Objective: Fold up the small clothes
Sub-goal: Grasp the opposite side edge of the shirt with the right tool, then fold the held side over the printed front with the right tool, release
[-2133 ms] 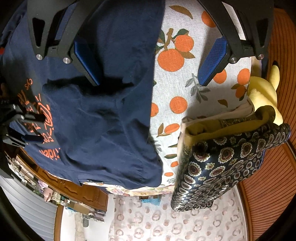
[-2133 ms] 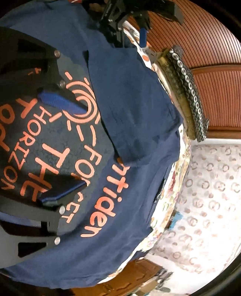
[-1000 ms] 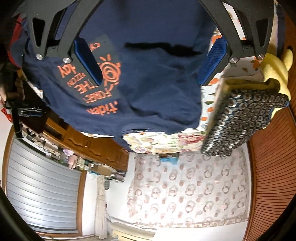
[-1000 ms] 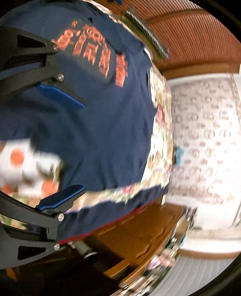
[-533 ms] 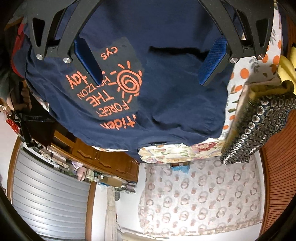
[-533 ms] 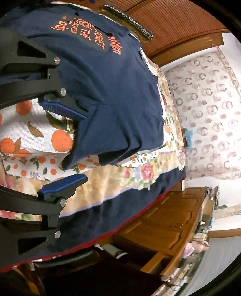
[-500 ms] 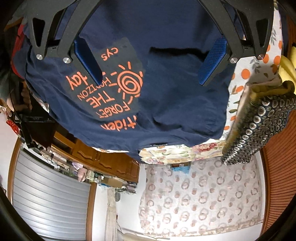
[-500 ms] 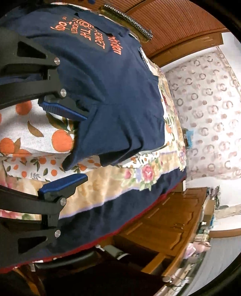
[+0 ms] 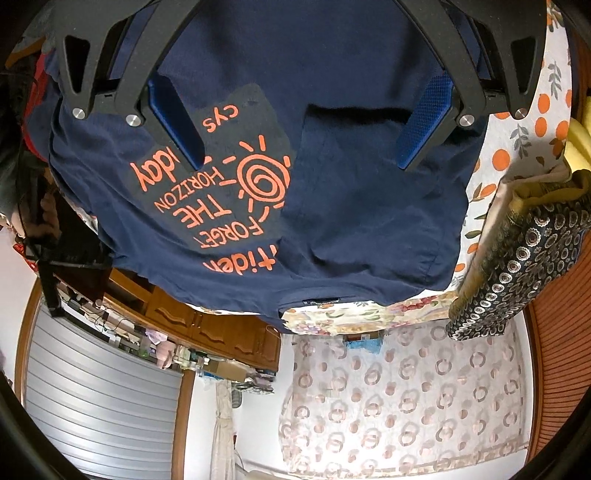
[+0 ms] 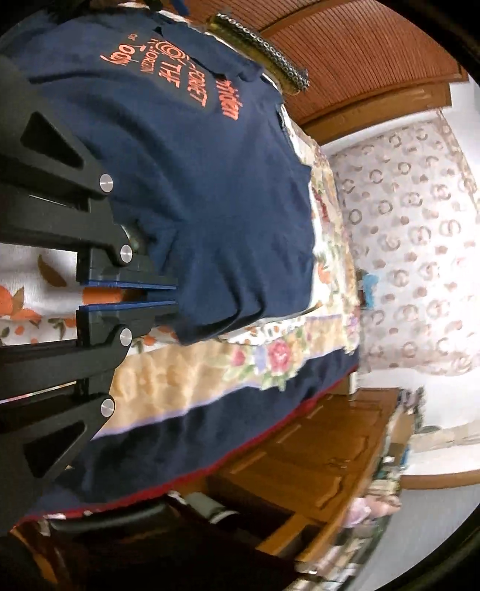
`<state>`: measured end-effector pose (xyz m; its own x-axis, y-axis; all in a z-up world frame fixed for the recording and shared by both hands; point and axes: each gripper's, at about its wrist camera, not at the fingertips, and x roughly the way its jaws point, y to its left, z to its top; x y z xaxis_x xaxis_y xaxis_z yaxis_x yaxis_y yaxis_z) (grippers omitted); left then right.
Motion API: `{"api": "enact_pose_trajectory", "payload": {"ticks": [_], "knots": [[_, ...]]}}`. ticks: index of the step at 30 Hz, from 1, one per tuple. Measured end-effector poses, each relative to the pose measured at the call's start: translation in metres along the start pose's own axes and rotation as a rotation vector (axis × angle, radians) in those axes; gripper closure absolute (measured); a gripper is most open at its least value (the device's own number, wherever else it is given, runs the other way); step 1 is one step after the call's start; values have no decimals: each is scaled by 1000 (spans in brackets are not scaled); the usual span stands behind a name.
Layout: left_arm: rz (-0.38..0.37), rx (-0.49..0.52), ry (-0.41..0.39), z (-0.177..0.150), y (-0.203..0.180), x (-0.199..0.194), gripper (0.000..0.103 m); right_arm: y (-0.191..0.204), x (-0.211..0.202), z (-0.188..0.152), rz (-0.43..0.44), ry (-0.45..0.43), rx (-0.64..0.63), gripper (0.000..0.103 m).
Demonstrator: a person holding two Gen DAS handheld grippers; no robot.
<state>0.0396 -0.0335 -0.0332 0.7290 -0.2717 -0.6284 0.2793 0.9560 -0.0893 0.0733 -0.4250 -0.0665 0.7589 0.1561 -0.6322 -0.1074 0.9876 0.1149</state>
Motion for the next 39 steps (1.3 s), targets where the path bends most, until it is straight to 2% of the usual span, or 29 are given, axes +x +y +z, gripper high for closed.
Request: {"api": "enact_pose_trajectory", "payload": {"ticks": [5, 9, 13, 16, 20, 25, 27, 30, 34, 39], "knots": [[-1, -2, -1, -1, 0, 0, 0, 30, -28, 18, 23, -100, -74, 98], [-1, -1, -1, -1, 0, 0, 0, 67, -40, 22, 77, -132, -160, 98], [-3, -3, -1, -2, -1, 0, 0, 99, -35, 7, 133, -101, -235, 98], [-1, -1, -1, -1, -1, 0, 0, 110, -20, -11, 150, -33, -252, 98], [-5, -4, 0, -1, -2, 0, 0, 104, -11, -32, 139, 22, -240, 94], [-6, -5, -6, -2, -4, 0, 0, 84, -20, -40, 136, 28, -191, 62], [-7, -5, -13, -3, -6, 0, 0, 75, -30, -41, 121, 12, -177, 54], [-11, -3, -21, -2, -9, -4, 0, 69, -40, -39, 93, -23, -158, 54], [-11, -4, -22, -2, -12, -4, 0, 49, -56, -34, 4, -90, -106, 54], [-16, -5, -30, -2, -14, -7, 0, 21, -30, -27, -26, -33, -25, 54]]}}
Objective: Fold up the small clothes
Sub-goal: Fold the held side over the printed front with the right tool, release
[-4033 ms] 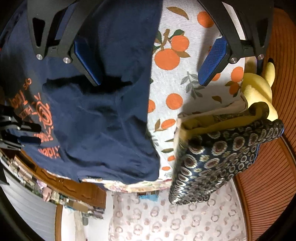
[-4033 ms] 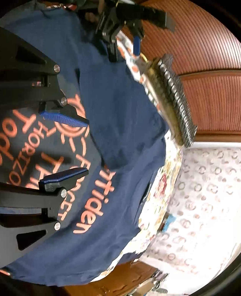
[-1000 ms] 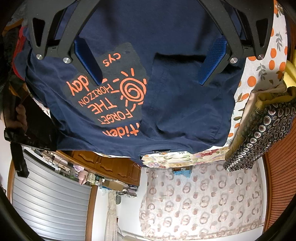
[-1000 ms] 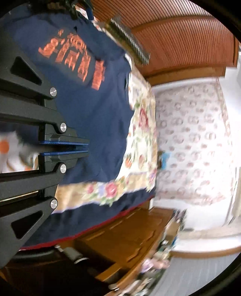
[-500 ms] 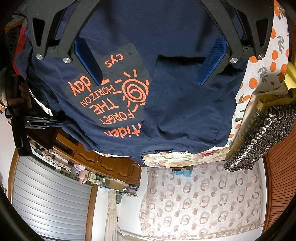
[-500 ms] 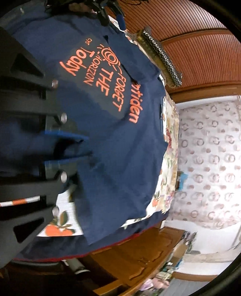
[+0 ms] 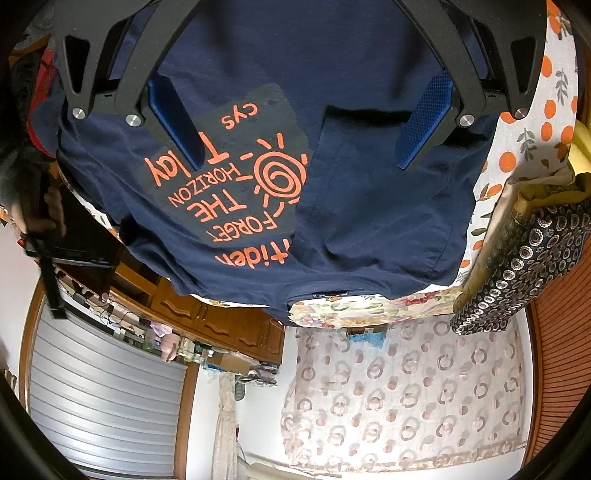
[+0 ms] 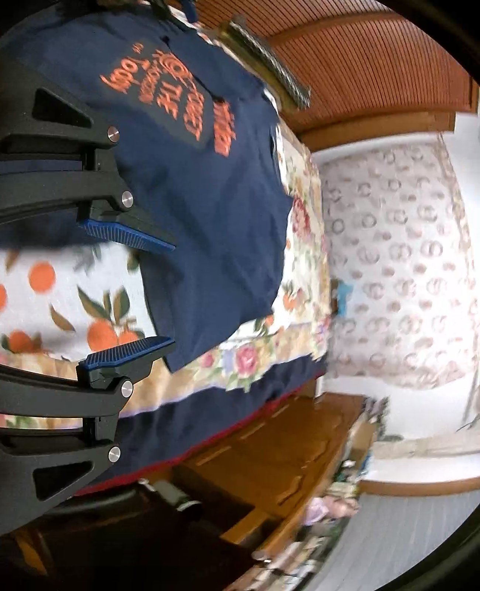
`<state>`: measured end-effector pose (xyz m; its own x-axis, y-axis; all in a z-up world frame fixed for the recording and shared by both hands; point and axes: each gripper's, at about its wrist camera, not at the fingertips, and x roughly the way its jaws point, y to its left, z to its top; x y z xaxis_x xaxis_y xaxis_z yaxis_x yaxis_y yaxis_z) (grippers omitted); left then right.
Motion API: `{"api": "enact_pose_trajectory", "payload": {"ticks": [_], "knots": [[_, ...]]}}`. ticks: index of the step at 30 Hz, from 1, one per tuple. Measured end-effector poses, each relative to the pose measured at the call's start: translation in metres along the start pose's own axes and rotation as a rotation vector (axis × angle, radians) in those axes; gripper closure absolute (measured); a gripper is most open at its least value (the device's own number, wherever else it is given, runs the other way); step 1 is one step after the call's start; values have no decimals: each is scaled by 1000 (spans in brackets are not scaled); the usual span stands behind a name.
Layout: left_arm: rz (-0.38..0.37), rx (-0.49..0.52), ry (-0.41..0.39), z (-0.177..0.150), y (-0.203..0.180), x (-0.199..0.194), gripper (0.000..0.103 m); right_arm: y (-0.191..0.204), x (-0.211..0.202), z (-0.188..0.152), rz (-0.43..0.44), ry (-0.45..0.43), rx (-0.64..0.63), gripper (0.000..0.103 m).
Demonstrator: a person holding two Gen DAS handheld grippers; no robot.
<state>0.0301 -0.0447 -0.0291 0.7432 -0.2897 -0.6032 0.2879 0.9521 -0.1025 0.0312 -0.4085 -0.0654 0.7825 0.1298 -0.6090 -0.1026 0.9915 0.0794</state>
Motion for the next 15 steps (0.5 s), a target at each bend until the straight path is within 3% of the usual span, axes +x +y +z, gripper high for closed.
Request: {"api": "enact_pose_trajectory", "payload": {"ticks": [11, 14, 15], "knots": [[-1, -1, 31, -4, 3, 6, 0, -29, 51, 25, 1, 129, 128, 54], [-3, -5, 36, -5, 3, 8, 0, -27, 43, 32, 11, 118, 98, 79], [-4, -4, 36, -5, 3, 8, 0, -25, 40, 33, -3, 107, 73, 92]]}}
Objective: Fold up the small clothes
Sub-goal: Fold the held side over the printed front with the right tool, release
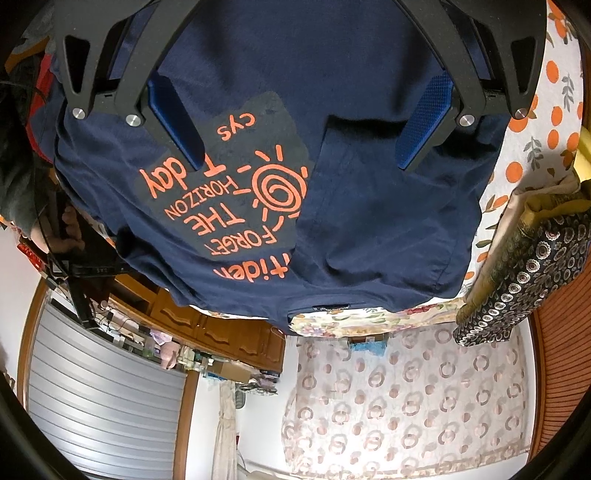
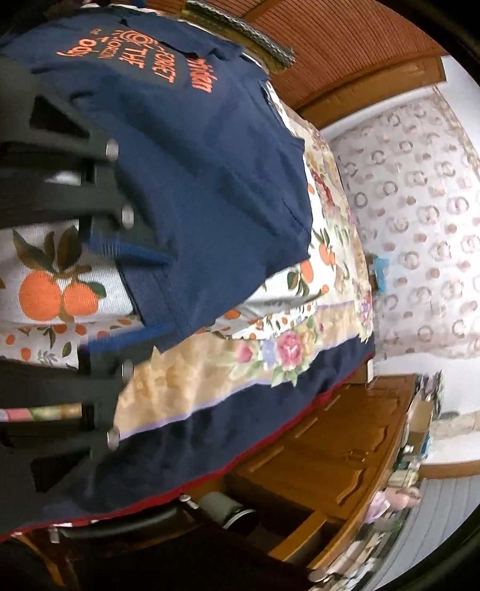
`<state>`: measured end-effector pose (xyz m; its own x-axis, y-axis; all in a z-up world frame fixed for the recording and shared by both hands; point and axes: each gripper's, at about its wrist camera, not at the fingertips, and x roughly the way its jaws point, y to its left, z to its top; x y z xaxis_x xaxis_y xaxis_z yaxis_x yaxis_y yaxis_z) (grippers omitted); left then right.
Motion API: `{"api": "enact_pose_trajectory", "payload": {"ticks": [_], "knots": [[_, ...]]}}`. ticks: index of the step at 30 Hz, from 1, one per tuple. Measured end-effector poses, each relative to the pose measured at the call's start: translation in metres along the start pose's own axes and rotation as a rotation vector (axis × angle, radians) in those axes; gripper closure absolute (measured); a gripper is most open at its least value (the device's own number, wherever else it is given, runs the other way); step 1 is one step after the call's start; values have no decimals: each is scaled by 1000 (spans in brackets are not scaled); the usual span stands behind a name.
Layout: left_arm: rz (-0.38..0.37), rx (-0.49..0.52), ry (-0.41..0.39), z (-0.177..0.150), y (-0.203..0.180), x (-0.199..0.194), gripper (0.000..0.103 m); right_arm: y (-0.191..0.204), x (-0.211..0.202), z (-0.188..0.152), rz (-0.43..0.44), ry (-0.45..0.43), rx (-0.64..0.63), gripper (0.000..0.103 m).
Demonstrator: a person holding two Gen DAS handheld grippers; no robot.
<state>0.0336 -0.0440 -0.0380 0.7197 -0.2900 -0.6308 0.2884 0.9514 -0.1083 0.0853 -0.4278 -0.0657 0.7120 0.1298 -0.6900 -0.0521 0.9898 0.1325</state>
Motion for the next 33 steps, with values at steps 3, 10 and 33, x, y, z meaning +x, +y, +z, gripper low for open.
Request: {"api": "enact_pose_trajectory", "payload": {"ticks": [3, 10, 33], "knots": [[0, 5, -2, 1, -1, 0, 0, 17, -7, 0, 7, -31, -78, 101], [3, 4, -5, 1, 0, -2, 0, 62, -44, 10, 18, -131, -204, 102], [-6, 12, 10, -2, -4, 0, 0, -10, -6, -5, 99, 33, 77, 85]]}}
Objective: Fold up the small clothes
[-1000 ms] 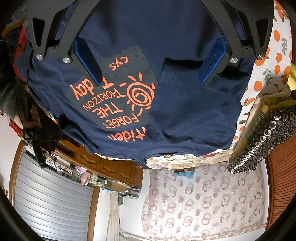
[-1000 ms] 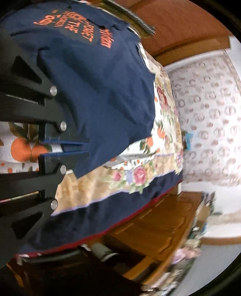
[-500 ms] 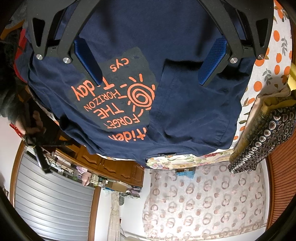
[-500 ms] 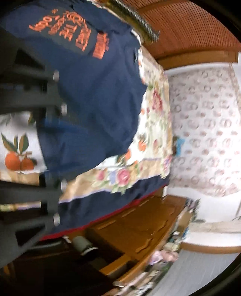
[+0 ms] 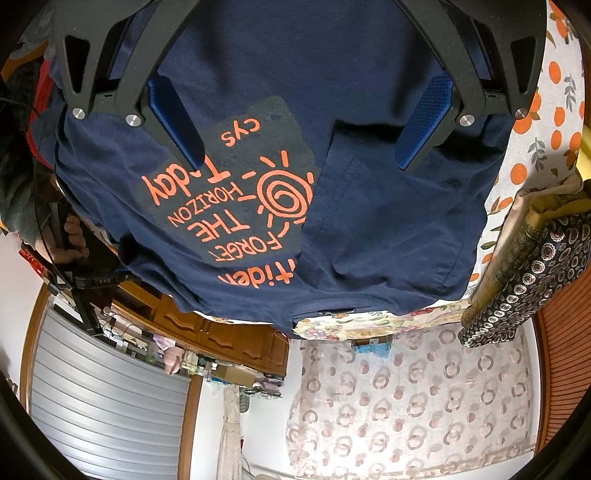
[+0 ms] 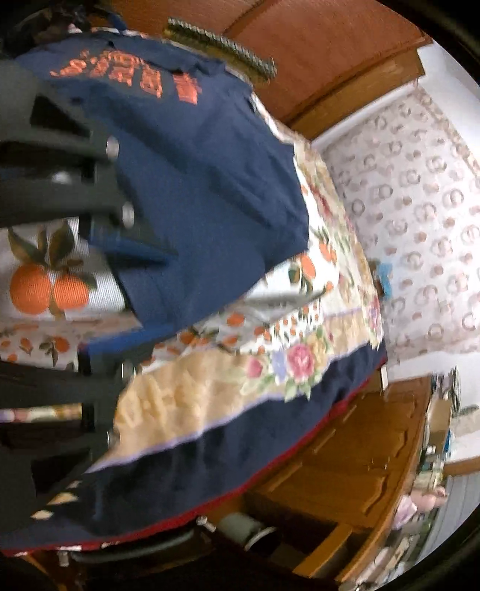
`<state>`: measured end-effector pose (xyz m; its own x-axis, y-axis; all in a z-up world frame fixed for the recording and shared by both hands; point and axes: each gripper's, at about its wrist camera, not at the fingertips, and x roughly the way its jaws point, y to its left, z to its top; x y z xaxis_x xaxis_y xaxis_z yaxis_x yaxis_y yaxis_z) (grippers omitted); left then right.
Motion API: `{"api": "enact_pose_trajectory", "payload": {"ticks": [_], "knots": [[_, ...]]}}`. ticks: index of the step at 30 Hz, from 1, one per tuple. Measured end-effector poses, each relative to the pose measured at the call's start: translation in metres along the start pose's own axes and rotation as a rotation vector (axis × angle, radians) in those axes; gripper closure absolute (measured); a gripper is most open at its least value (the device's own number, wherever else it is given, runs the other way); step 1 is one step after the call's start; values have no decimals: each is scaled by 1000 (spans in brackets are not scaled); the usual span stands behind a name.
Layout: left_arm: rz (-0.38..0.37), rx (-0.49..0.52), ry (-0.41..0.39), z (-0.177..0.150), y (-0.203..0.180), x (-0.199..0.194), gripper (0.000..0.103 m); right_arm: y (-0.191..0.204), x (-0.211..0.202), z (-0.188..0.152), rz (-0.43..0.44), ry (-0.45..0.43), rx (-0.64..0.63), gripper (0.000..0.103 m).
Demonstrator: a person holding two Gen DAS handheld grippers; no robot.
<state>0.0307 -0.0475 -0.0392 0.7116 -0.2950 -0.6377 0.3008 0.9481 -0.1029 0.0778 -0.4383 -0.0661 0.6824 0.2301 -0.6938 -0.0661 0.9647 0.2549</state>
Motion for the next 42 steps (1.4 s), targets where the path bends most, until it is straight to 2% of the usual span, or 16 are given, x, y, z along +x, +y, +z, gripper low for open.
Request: {"api": "enact_pose_trajectory", "payload": {"ticks": [3, 6, 11, 17, 20, 22, 23, 25, 26, 27, 30, 38, 42], "knots": [[0, 2, 0, 0, 0, 0, 0, 2, 3, 1, -78, -11, -77, 96], [0, 0, -1, 0, 0, 0, 0, 13, -8, 3, -114, -54, -120, 98], [3, -7, -3, 0, 1, -1, 0, 50, -27, 6, -71, -114, -207, 98], [7, -15, -9, -1, 5, -3, 0, 130, -43, 11, 40, -164, -384, 98], [7, -18, -8, -1, 6, -3, 0, 172, -32, 16, 130, -143, -441, 98], [12, -16, -8, 0, 7, -3, 0, 199, -23, 15, 158, -135, -475, 98], [14, -19, -9, 0, 8, -4, 0, 208, -20, 15, 175, -136, -482, 96], [15, -28, -7, -1, 10, -3, 0, 218, -15, 18, 194, -141, -484, 81], [15, -31, -7, -1, 11, -3, 0, 217, -13, 18, 190, -144, -479, 66], [15, -32, -7, -1, 11, -3, 0, 215, -11, 18, 187, -145, -470, 57], [13, -33, -11, -1, 12, -5, 0, 206, -6, 12, 171, -129, -451, 57], [22, -37, -12, -1, 13, -5, 0, 192, 0, -18, 60, -43, -452, 57], [25, -40, -9, -1, 15, -5, 0, 194, 3, -47, 81, 11, -462, 57]]}}
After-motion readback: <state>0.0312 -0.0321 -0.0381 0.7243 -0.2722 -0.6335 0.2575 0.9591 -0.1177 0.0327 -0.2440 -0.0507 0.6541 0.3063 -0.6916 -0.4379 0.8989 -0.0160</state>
